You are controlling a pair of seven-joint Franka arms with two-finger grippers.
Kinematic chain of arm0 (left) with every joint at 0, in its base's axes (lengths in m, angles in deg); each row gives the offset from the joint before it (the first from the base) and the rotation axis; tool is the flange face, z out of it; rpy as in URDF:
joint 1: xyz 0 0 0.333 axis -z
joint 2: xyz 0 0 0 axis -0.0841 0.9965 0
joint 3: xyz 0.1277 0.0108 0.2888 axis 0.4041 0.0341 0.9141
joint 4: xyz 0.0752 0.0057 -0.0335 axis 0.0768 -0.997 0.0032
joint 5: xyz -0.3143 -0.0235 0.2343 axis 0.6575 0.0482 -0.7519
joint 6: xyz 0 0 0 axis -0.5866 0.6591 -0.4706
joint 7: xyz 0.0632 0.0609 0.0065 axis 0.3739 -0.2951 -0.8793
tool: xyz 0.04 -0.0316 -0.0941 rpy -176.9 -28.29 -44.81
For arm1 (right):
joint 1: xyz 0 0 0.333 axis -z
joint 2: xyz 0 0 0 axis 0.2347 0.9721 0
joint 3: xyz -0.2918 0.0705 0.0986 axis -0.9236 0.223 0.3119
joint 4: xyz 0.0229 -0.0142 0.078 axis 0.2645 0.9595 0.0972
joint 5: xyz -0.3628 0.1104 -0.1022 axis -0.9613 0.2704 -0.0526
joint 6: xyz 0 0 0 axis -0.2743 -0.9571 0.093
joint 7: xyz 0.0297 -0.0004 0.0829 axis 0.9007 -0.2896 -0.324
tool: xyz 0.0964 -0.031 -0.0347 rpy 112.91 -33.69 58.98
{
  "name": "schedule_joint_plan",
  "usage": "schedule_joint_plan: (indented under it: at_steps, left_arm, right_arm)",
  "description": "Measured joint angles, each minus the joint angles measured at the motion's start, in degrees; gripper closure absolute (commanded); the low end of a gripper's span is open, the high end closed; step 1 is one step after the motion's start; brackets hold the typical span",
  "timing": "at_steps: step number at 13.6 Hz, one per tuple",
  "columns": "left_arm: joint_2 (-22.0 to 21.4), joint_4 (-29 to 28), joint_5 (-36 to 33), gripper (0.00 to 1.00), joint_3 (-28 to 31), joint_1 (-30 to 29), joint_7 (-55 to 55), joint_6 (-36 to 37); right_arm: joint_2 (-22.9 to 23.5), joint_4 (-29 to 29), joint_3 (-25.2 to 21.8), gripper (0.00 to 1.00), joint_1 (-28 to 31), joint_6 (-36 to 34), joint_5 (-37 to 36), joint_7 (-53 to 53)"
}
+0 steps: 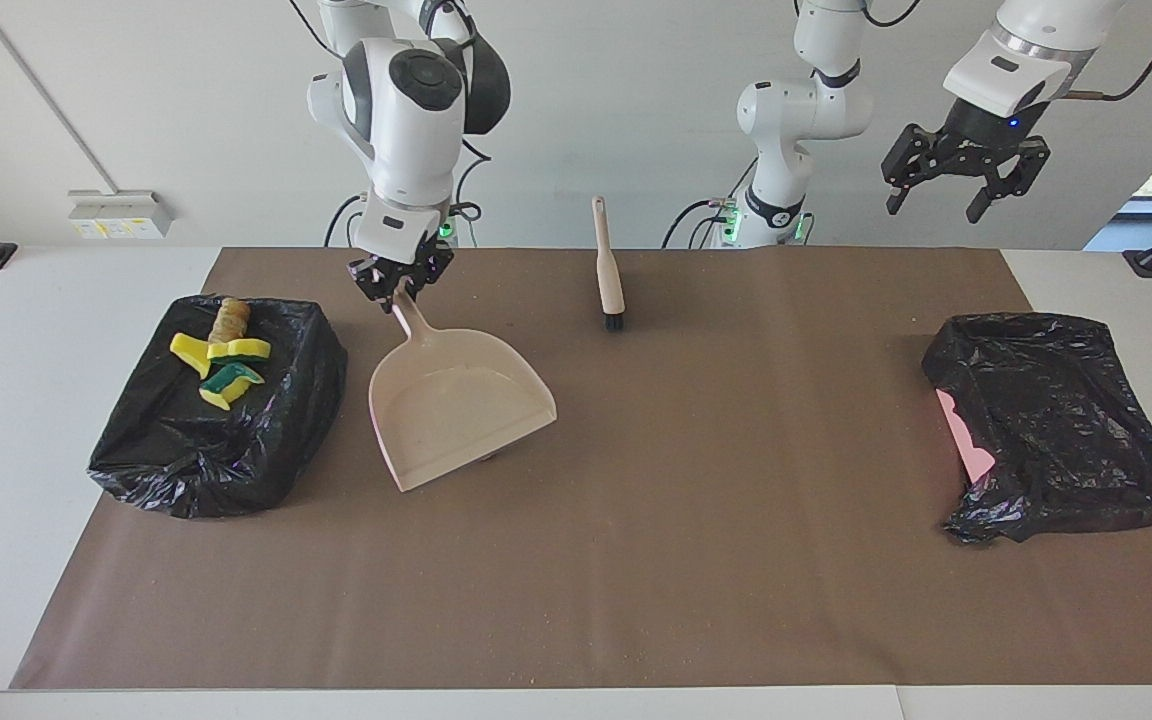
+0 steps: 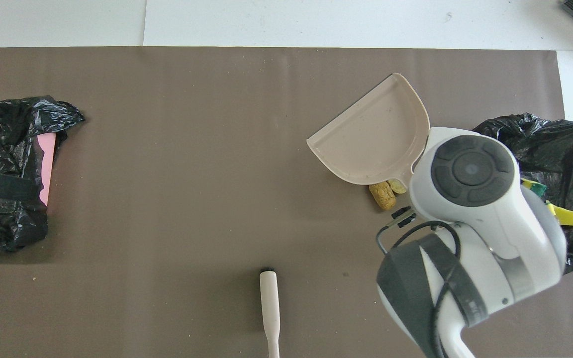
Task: Sweep and dump trash in bin
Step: 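Bring the empty dustpan back and lower it beside the brown chunks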
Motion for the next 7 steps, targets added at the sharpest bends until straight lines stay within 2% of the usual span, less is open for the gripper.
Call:
schedule_joint_plan:
  at_steps: [3, 7]
  left_arm:
    - [0.57, 1.01, 0.20, 0.00, 3.16, 1.67, 0.07, 1.37]
    - [2.12, 3.63, 0.21, 0.00, 3.82, 2.43, 0.07, 2.85]
  right_arm:
    - [10.38, -7.59, 0.10, 1.00, -5.91, 0.39, 3.41, 18.63]
    - [21.47, -17.00, 0.08, 1.00, -11.68, 2.12, 6.07, 32.55]
